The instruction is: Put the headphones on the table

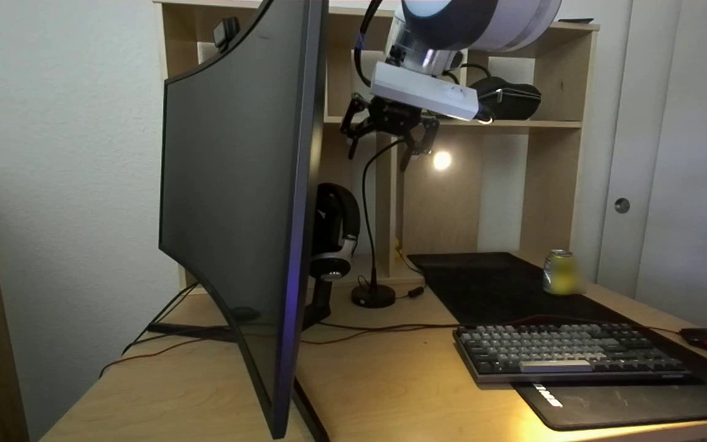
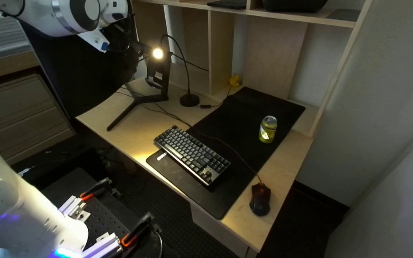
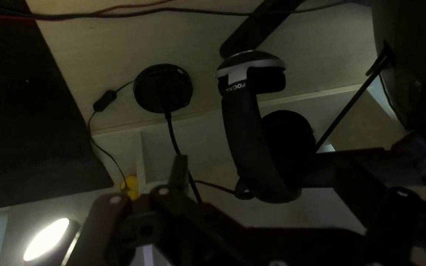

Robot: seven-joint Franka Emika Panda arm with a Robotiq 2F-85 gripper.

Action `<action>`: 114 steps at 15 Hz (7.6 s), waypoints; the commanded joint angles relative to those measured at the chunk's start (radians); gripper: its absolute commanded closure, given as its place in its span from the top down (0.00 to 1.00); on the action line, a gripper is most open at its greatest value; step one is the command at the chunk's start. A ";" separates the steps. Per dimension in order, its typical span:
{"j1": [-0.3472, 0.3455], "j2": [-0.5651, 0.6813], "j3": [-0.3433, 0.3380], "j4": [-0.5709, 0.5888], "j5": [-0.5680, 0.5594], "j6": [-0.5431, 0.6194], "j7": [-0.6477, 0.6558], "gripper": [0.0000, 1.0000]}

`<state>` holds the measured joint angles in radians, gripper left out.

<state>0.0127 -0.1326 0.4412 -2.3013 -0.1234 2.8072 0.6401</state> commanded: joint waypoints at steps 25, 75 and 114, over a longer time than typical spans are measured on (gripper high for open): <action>0.350 0.601 -0.367 0.644 -0.247 -0.221 -0.033 1.00; -0.048 0.085 -0.511 0.623 -0.122 -0.743 0.120 0.07; -0.038 0.964 -0.623 1.134 0.052 -0.947 0.550 0.07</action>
<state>-0.0384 0.7701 -0.1631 -1.2277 -0.0672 1.8924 1.1497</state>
